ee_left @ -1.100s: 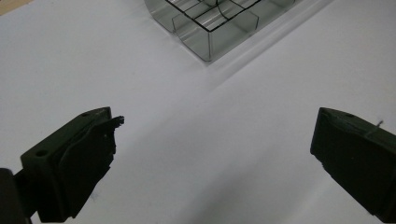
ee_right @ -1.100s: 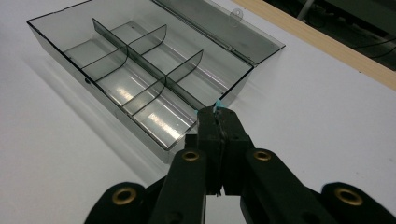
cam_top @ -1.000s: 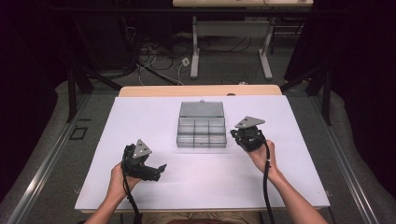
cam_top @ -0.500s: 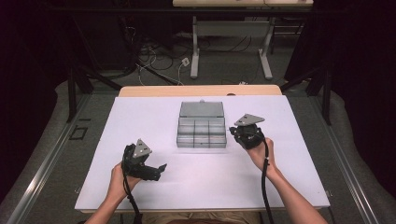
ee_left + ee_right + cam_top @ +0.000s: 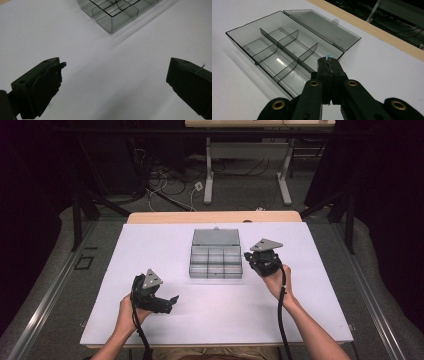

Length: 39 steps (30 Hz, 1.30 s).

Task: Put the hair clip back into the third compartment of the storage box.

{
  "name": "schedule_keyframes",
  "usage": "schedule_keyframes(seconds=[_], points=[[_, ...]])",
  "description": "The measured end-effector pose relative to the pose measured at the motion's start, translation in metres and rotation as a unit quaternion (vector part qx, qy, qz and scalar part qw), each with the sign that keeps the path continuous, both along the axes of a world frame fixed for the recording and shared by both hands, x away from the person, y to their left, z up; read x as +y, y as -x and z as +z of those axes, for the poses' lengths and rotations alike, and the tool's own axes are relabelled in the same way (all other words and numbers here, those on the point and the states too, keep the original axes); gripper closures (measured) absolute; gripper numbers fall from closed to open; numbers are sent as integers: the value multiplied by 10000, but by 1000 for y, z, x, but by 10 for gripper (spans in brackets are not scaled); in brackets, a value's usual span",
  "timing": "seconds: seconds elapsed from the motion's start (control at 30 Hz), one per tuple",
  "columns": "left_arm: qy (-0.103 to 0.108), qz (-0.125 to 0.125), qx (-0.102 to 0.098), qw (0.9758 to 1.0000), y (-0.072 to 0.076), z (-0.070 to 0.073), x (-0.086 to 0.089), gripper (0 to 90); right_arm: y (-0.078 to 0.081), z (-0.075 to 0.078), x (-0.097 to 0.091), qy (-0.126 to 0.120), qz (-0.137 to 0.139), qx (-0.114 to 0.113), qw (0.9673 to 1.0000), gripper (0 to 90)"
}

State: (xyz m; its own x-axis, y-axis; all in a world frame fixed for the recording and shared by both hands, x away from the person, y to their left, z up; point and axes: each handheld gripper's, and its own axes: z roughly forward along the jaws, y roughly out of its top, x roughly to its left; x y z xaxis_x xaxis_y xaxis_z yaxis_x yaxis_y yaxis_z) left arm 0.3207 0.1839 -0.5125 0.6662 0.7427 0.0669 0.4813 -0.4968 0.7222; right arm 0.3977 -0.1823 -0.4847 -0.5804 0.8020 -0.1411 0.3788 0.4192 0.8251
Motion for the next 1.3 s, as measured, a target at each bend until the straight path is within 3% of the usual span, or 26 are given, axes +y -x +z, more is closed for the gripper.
schedule_keyframes(seconds=[1.3], points=[[-2, -7, -6, 10000, 0, -1, 0, 0, -25, -9, 31, 40, 224, -4, 9997, 898]])
